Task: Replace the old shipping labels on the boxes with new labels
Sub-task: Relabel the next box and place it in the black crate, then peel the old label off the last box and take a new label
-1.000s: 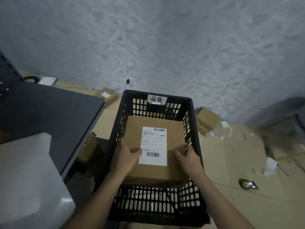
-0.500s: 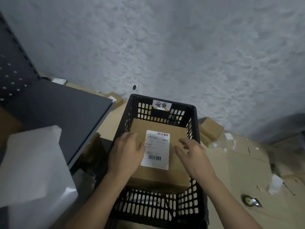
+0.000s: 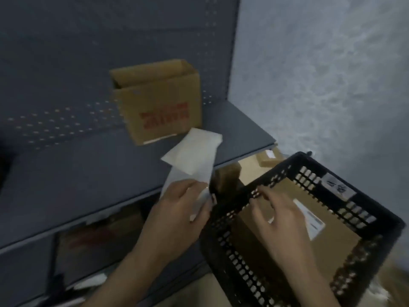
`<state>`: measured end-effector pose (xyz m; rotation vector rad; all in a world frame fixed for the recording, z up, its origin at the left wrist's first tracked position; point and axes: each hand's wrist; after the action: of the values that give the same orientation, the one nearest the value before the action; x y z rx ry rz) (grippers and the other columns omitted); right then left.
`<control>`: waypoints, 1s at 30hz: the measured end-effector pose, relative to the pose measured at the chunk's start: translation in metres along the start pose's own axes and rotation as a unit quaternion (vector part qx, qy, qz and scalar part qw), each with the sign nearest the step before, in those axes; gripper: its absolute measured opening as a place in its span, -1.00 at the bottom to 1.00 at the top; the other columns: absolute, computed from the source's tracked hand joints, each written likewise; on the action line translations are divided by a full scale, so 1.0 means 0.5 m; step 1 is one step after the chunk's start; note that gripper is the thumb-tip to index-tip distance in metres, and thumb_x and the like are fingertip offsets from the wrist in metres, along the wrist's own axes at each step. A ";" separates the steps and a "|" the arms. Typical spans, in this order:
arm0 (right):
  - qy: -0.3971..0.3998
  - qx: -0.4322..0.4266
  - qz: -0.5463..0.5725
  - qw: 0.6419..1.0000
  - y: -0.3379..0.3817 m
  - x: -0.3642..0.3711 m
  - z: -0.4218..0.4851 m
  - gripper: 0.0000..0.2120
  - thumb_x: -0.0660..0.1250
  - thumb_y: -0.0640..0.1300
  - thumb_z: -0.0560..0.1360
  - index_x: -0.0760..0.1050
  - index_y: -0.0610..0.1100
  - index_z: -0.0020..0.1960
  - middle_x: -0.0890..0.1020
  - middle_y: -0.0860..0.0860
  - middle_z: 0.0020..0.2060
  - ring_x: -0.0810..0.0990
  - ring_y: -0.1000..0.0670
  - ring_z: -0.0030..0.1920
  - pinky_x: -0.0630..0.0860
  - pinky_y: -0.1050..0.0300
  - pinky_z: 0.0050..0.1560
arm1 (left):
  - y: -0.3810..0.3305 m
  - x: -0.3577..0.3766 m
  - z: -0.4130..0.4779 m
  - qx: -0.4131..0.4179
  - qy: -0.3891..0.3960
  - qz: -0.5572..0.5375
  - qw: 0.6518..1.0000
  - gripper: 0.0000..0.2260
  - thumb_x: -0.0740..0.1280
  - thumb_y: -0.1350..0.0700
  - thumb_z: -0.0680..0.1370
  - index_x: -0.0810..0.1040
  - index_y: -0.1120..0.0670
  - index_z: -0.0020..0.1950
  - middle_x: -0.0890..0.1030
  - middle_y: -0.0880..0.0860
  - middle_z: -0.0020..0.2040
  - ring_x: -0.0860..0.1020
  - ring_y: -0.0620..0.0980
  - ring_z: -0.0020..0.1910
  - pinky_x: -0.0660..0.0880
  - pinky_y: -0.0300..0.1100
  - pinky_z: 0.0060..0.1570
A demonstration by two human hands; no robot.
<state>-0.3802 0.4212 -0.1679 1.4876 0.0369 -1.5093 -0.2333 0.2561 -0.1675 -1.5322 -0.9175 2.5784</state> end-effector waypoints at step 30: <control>0.206 -0.345 0.103 0.910 0.844 0.463 -0.096 -0.65 0.25 0.08 0.59 0.49 0.01 0.33 0.52 0.20 0.12 0.47 0.23 0.04 0.40 0.35 0.00 | 0.545 -0.683 -0.535 -0.350 -0.290 0.162 0.876 -0.57 0.13 -0.18 0.51 0.59 -0.02 0.23 0.58 -0.08 0.18 0.48 0.07 0.20 0.51 -0.01 0.08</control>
<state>-0.0276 0.0946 -0.1146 1.1459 0.5883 -0.8481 0.2374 0.0592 -0.1197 -1.0158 -1.9863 3.2412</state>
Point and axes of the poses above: each hand's wrist, its own z-axis towards the middle knuckle, its own x-axis out of the palm, y = z × x
